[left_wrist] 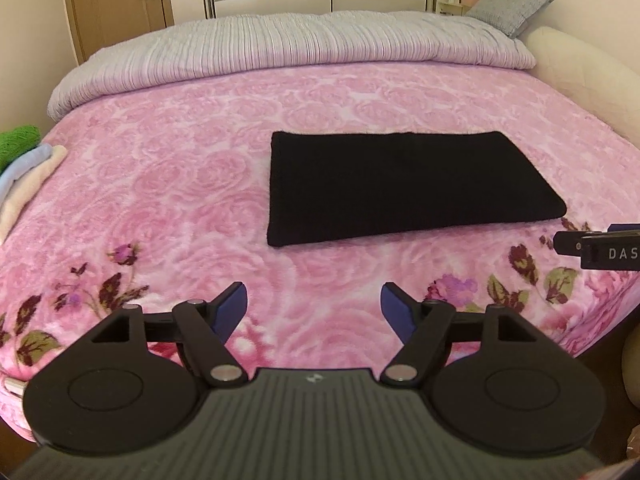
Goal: Fold clothes
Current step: 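Pat the folded black garment flat with both grippers and pull back, then grasp the black garment's end with the right gripper while the left grasps beside it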
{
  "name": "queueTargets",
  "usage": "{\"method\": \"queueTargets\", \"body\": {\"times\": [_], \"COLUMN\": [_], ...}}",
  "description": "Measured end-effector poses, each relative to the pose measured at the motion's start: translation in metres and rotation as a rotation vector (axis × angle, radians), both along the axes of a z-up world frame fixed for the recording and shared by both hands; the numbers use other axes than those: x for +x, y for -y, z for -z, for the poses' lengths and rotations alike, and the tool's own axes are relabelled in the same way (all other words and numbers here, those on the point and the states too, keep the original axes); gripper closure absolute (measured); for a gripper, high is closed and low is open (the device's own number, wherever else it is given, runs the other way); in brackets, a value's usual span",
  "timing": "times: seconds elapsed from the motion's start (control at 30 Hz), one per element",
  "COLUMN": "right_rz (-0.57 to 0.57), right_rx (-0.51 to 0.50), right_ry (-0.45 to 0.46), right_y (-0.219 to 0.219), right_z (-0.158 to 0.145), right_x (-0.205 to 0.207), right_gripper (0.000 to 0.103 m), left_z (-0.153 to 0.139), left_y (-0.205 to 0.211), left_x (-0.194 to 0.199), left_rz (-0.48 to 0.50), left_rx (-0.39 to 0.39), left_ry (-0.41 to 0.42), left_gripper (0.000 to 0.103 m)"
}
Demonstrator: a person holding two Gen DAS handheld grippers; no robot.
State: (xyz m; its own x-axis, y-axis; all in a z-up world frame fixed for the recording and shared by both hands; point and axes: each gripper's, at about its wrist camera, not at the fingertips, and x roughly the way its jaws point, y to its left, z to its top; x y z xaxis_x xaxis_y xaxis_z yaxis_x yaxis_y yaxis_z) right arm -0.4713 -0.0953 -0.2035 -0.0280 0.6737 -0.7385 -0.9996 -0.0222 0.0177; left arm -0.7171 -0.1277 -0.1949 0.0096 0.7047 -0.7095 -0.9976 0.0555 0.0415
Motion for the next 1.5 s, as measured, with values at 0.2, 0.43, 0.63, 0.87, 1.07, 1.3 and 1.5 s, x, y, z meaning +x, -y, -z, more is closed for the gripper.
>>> {"method": "queueTargets", "body": {"times": [0.2, 0.43, 0.63, 0.87, 1.07, 1.3, 1.5], "right_rz": [0.014, 0.024, 0.172, 0.385, 0.502, 0.525, 0.491], "right_rx": [-0.040, -0.083, -0.128, -0.133, -0.118, -0.036, -0.029], "right_ry": [0.008, -0.170, -0.590, -0.980, -1.071, -1.038, -0.988], "right_y": [-0.018, -0.039, -0.064, -0.089, -0.098, -0.097, -0.101], "right_z": [0.017, 0.048, 0.078, 0.119, 0.143, 0.140, 0.135], "right_x": [0.007, 0.030, 0.082, 0.125, 0.143, 0.154, 0.150], "right_gripper": [0.014, 0.014, 0.014, 0.048, 0.075, 0.065, 0.062], "left_z": [0.017, 0.043, 0.046, 0.054, 0.064, 0.076, 0.098], "left_y": [-0.020, -0.046, -0.078, -0.124, -0.152, -0.172, -0.186], "left_x": [0.004, 0.003, 0.014, 0.036, 0.051, 0.073, 0.097], "left_rz": [0.003, 0.013, 0.093, 0.228, 0.286, 0.345, 0.388], "left_rx": [-0.040, -0.058, -0.016, 0.029, 0.028, 0.043, 0.009], "left_ry": [0.001, 0.064, 0.086, 0.107, 0.158, 0.145, 0.015], "left_gripper": [0.032, 0.032, 0.032, 0.043, 0.066, 0.073, 0.070]}}
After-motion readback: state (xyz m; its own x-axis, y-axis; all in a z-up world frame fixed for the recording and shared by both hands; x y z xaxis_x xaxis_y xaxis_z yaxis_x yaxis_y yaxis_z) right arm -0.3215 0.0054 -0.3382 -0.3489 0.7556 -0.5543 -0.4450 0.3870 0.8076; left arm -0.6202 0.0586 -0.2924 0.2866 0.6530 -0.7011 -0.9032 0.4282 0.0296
